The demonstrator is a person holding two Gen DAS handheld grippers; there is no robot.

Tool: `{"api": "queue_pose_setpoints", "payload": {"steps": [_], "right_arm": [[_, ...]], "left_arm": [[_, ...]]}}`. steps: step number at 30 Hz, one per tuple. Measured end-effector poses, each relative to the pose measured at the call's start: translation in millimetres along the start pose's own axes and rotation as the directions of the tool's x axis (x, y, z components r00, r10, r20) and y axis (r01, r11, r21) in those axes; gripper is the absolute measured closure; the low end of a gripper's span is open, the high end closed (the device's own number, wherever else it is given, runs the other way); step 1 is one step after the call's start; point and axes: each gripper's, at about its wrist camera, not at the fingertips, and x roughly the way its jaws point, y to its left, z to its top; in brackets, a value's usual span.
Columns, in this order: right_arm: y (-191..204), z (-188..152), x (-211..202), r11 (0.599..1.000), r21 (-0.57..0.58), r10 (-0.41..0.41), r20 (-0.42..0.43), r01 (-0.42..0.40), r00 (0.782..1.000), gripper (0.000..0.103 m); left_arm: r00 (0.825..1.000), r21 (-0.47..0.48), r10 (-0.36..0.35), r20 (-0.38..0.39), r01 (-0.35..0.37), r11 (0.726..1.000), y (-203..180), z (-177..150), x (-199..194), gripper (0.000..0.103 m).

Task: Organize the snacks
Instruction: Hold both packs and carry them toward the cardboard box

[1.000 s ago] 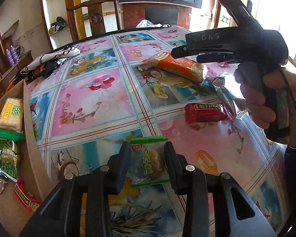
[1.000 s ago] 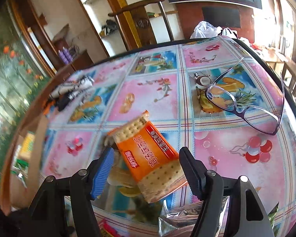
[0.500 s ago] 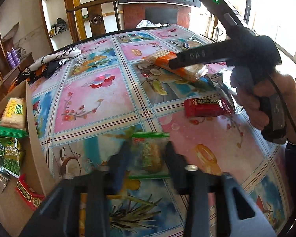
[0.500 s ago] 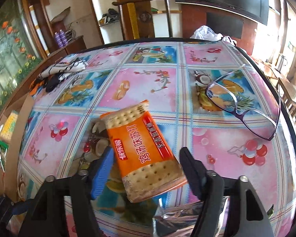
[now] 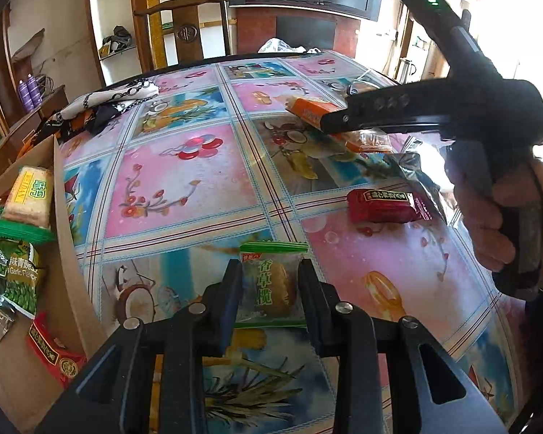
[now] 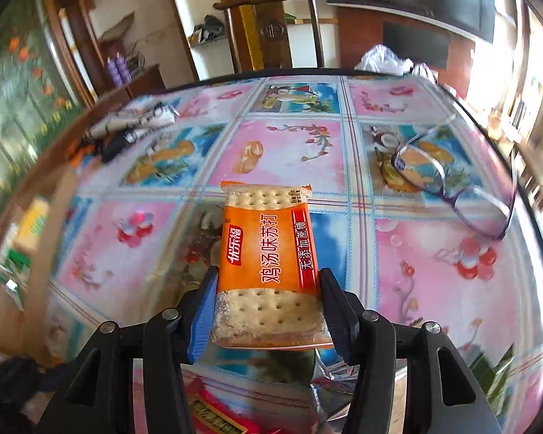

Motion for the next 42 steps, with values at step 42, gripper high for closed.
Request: {"api": "queue_pose_setpoints", "payload": {"steps": [42], "right_arm": [[47, -22, -20, 0.991, -0.106, 0.073, -0.028, -0.076, 0.997, 0.046]], "left_arm": [[1.0, -0.044, 0.001, 0.017, -0.001, 0.999, 11, 1, -6, 0.072]]}}
